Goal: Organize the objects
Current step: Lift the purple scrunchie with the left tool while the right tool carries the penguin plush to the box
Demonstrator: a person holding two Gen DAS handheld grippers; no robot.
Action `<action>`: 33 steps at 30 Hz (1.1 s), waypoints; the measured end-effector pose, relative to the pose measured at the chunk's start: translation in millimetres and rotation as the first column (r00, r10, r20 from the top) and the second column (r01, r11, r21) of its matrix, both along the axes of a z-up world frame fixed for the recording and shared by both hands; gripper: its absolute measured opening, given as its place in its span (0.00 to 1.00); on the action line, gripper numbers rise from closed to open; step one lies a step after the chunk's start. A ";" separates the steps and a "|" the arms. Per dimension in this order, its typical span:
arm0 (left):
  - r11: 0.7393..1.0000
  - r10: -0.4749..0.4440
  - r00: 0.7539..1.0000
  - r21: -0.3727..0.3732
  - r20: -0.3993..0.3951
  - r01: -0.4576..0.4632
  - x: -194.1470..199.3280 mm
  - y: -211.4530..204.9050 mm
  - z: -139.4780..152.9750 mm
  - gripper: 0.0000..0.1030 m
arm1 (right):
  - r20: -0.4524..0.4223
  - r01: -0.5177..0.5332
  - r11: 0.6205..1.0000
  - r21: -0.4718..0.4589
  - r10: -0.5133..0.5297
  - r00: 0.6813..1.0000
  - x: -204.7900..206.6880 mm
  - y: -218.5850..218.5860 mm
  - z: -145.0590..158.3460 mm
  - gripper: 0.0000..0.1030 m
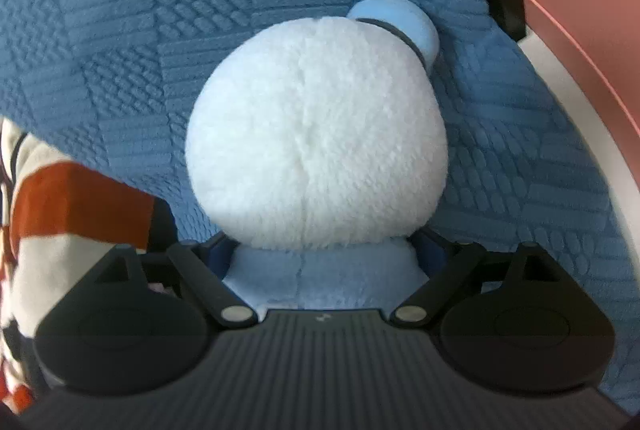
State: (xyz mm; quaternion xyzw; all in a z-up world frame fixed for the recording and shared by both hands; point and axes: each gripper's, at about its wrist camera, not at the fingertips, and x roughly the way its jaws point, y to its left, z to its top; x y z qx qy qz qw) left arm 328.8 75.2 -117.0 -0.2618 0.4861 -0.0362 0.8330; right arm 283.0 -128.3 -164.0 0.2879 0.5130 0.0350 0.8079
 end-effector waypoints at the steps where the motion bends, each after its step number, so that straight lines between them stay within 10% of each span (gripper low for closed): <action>1: 1.000 -0.009 1.000 0.006 0.001 0.009 0.9 -1.5 0.0 0.19 | 0.013 -0.023 0.999 -0.026 0.023 1.000 -0.9 2.7 3.9 0.82; 14: 0.992 -0.117 0.993 0.039 -0.027 0.118 -2.6 -22.8 -8.4 0.22 | 0.047 -0.247 0.922 -0.300 0.272 0.961 -54.1 -18.2 61.9 0.76; 22: 0.992 -0.105 0.994 0.066 -0.040 0.108 -3.2 -18.5 -4.2 0.67 | 0.080 -0.344 0.853 -0.392 0.404 0.911 -100.7 -40.4 77.4 0.76; 33: 0.988 -0.083 0.992 0.123 -0.095 0.094 1.0 -21.3 -17.4 0.68 | 0.074 -0.360 0.833 -0.420 0.427 0.901 -118.9 -43.2 48.1 0.76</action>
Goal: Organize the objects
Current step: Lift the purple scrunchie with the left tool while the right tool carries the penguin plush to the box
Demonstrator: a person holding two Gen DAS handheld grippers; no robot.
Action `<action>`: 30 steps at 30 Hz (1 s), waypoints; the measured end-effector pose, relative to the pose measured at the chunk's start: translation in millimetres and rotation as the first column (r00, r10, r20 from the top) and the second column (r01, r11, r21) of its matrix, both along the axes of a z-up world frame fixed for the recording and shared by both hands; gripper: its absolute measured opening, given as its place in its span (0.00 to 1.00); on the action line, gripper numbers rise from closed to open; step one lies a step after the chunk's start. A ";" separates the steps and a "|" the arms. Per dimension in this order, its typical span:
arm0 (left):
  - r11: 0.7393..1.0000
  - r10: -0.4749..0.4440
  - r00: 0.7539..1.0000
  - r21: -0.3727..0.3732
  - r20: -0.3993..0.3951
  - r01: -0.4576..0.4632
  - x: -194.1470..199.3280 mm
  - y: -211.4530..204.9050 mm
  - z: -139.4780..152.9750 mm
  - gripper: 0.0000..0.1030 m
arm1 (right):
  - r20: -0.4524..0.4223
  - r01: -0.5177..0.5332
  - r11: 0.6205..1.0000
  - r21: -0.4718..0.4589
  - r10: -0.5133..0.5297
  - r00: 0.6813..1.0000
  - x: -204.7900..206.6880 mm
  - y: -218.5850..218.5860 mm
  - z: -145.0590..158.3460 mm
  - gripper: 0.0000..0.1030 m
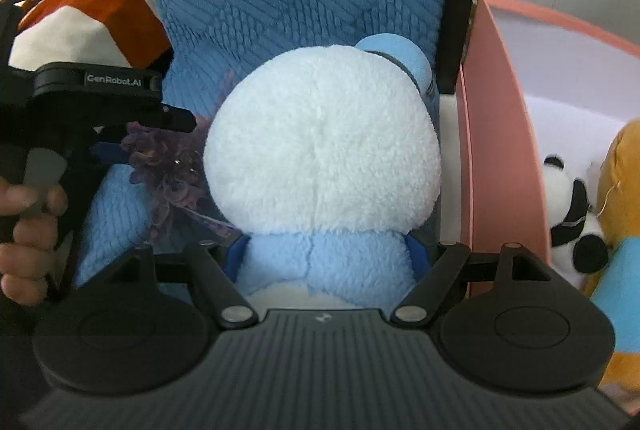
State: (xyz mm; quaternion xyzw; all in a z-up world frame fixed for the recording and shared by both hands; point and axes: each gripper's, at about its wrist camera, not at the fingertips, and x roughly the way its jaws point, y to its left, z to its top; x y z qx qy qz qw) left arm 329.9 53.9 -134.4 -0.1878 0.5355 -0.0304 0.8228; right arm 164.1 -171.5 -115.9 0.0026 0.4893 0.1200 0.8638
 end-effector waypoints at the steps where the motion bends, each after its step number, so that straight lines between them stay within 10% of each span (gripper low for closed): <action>1: 1.000 -0.005 1.000 0.008 -0.006 0.005 0.3 -2.2 -1.6 0.66 | -0.009 0.007 1.000 0.002 -0.007 1.000 1.8 -0.9 -3.4 0.76; 13: 0.996 -0.058 0.997 0.072 -0.047 0.061 1.5 -30.9 -17.1 0.25 | -0.001 0.020 0.999 0.027 -0.020 1.000 0.3 -6.2 -10.1 0.77; 30: 0.990 -0.129 0.987 -0.042 0.092 0.133 -72.7 -31.0 51.4 0.23 | 0.006 -0.059 0.996 0.061 0.059 0.998 -16.6 -24.3 52.1 0.77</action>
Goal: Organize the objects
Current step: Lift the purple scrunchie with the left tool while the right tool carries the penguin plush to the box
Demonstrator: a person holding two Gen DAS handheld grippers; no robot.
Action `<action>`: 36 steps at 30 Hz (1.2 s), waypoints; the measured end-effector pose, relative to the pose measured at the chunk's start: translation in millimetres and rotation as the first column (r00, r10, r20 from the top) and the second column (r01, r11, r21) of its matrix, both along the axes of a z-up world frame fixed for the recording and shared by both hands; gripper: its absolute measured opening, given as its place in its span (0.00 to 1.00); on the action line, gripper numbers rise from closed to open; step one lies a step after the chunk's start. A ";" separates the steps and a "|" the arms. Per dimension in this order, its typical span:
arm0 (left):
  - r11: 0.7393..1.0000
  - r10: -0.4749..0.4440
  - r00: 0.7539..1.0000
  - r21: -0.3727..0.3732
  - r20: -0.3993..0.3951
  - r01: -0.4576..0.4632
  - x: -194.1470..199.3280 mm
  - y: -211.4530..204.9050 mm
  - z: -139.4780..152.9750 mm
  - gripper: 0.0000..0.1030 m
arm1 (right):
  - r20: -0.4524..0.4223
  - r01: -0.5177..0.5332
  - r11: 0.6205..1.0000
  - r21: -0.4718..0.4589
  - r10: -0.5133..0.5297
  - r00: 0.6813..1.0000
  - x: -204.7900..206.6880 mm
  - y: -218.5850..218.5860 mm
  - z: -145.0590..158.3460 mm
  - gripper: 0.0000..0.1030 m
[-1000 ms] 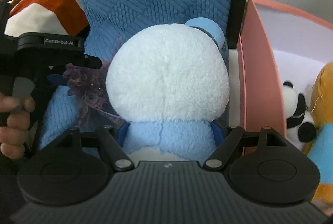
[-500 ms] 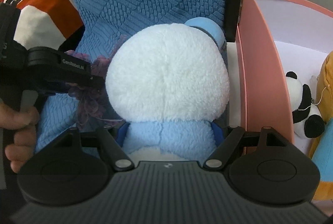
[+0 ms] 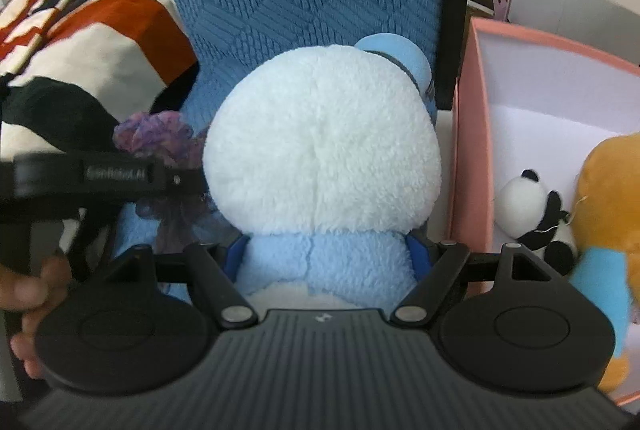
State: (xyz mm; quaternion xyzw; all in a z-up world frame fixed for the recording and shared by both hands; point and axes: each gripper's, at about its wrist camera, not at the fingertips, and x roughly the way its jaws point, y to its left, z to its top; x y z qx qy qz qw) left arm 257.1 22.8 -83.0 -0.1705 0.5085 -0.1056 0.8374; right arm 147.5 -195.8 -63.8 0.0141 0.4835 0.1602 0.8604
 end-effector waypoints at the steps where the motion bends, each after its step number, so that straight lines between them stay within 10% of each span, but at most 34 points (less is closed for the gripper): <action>1: 1.000 -0.004 1.000 0.000 0.004 0.004 -4.0 -0.6 4.5 0.23 | -0.001 0.002 1.000 0.010 -0.002 1.000 -0.7 -3.8 6.4 0.77; 21: 0.966 -0.247 0.956 -0.038 0.157 0.256 -8.2 -122.6 138.6 0.24 | 0.156 0.141 0.990 0.026 -0.144 0.977 9.4 -126.5 127.8 0.77; 36: 0.912 -0.404 0.912 -0.044 0.073 0.408 -28.2 -266.2 88.5 0.27 | 0.164 0.327 0.945 -0.018 -0.320 0.933 0.6 -244.1 60.1 0.77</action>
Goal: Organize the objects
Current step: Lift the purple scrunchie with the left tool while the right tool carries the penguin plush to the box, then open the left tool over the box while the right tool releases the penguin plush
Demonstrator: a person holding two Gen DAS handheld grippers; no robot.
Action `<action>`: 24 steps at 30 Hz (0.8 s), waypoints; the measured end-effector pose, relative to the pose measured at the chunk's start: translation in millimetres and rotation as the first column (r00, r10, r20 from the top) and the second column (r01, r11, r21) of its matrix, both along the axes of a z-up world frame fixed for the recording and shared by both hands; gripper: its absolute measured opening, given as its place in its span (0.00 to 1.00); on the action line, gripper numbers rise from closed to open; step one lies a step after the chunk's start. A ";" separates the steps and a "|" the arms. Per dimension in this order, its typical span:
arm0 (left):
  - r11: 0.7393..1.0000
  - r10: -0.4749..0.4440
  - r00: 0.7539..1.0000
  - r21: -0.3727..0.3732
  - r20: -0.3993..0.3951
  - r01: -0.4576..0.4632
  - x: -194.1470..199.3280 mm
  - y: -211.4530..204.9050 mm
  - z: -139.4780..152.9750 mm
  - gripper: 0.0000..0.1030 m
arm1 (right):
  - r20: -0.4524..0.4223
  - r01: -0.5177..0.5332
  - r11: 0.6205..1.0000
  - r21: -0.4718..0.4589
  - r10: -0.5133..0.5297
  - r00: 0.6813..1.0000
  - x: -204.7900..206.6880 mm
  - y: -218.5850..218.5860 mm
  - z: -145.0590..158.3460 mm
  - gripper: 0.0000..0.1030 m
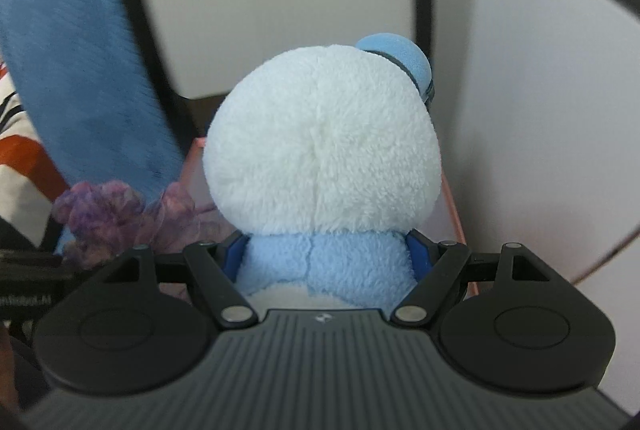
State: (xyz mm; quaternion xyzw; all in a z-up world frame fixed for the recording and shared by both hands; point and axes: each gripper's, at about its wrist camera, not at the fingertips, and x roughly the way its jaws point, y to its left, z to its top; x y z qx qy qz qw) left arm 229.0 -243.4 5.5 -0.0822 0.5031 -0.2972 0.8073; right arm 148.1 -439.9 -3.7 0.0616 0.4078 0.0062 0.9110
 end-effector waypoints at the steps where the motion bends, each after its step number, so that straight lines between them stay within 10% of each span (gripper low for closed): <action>1: 1.000 -0.010 1.000 0.014 -0.008 0.010 -1.3 -7.1 -6.6 0.27 | -0.005 0.009 1.000 0.001 -0.009 1.000 -0.7 -5.5 -8.3 0.77; 12: 0.997 -0.053 0.998 0.059 -0.030 0.055 -17.1 -13.0 -26.8 0.38 | -0.054 0.058 0.996 0.066 -0.055 0.997 -10.6 -37.2 -49.8 0.79; 18: 0.998 -0.041 0.998 0.052 0.038 0.039 -17.2 -1.4 -4.9 0.75 | 0.019 0.068 0.991 0.119 -0.071 0.997 -21.3 -30.2 -12.9 0.88; 24: 1.000 -0.005 0.995 -0.003 0.102 0.005 -29.4 30.5 38.8 0.91 | 0.099 0.035 0.989 0.147 -0.050 0.994 -46.2 -18.5 38.8 0.88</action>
